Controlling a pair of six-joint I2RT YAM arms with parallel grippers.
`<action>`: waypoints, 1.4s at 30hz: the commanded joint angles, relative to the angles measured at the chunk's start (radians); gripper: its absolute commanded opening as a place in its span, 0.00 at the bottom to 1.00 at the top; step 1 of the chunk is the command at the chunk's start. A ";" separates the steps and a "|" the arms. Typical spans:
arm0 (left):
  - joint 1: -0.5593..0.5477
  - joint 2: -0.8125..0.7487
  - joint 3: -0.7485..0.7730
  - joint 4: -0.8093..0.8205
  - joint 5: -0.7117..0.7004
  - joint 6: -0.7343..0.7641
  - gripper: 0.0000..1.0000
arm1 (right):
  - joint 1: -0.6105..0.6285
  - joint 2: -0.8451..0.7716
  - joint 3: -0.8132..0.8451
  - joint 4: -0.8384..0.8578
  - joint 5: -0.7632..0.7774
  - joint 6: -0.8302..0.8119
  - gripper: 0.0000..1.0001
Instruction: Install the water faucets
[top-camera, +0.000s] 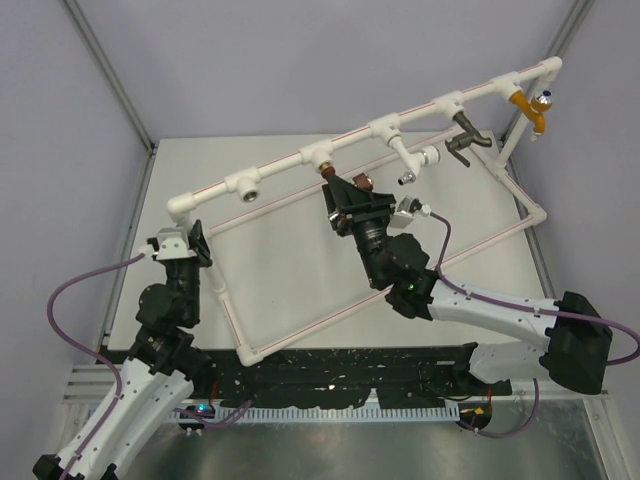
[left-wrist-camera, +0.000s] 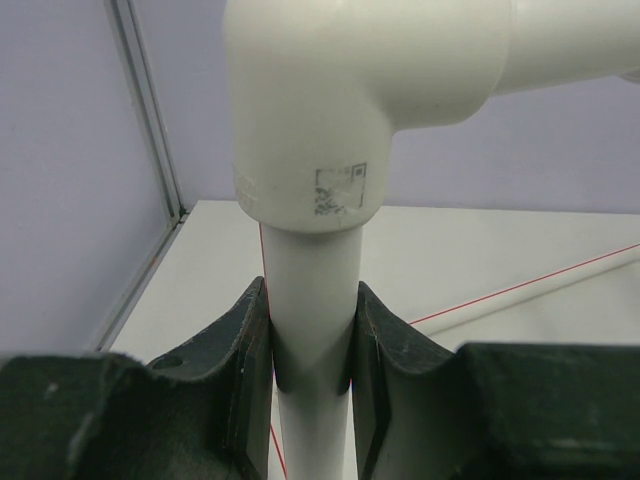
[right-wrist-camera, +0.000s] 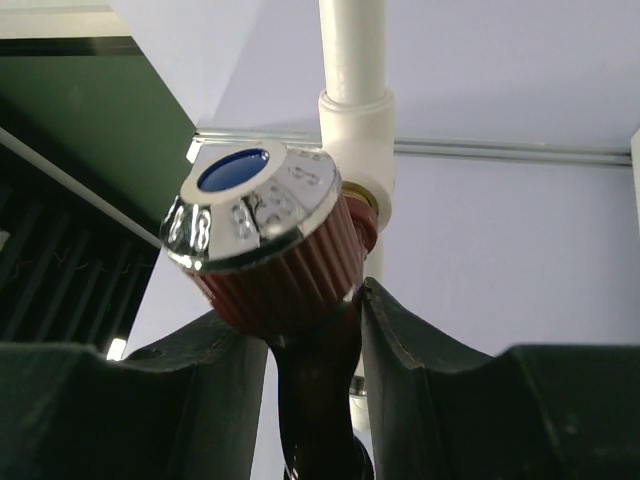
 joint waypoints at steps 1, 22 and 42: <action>-0.017 -0.023 0.002 -0.021 0.048 0.013 0.00 | -0.017 0.040 -0.023 0.100 0.028 0.009 0.49; -0.017 -0.018 0.002 -0.022 0.048 0.015 0.00 | -0.017 -0.089 -0.158 0.318 -0.032 -0.371 0.95; -0.017 -0.003 0.006 -0.025 0.051 0.015 0.00 | -0.017 -0.638 -0.197 -0.443 -0.414 -1.823 0.95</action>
